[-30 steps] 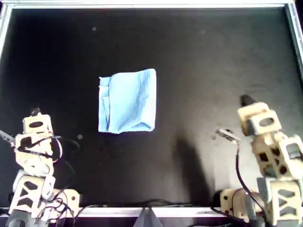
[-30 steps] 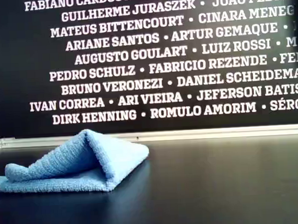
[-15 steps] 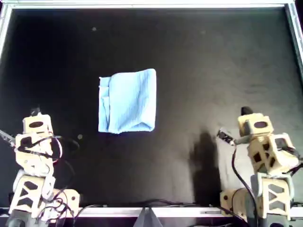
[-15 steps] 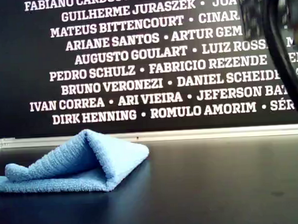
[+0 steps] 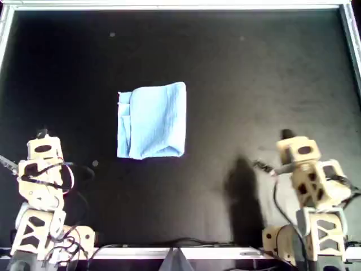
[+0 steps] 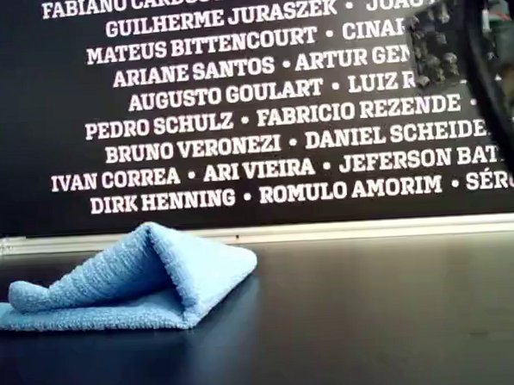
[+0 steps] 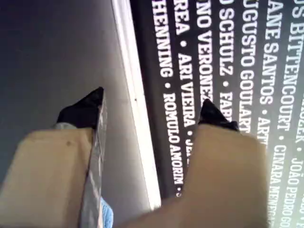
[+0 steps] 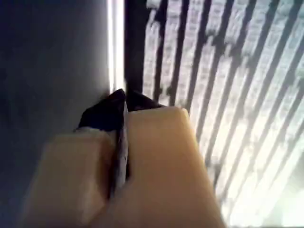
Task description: Fold a cloth
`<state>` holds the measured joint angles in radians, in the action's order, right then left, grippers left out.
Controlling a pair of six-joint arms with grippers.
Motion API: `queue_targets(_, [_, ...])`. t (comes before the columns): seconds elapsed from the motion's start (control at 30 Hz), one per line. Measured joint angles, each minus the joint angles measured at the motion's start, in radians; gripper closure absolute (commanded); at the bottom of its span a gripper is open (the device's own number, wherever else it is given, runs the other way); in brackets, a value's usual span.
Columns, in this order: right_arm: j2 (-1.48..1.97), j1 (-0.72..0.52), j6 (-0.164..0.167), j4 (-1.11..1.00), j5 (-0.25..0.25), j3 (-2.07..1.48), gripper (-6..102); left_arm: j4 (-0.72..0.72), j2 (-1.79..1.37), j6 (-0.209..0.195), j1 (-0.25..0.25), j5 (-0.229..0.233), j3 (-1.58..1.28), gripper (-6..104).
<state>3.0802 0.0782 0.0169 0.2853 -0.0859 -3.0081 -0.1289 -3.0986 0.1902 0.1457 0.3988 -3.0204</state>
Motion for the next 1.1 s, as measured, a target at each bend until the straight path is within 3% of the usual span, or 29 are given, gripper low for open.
queue_targets(0.23, [0.000,0.074,0.000,0.000,0.015,-0.008,93,0.000,0.000,0.000,0.000,0.000,0.000,28])
queue_targets(0.33, [0.000,0.081,0.000,0.000,0.058,-0.008,93,0.000,0.000,0.000,0.000,0.000,0.000,28])
queue_targets(0.43, [0.000,0.081,0.000,0.000,0.143,-0.008,93,0.000,0.000,0.000,0.000,0.000,0.000,28])
queue_targets(0.53, [0.000,0.077,0.000,0.000,0.179,-0.008,93,0.000,0.000,0.000,0.000,0.000,0.000,28])
queue_targets(1.1, [0.000,0.081,0.000,0.000,0.193,-0.008,93,0.000,0.000,0.000,0.000,0.000,0.000,28])
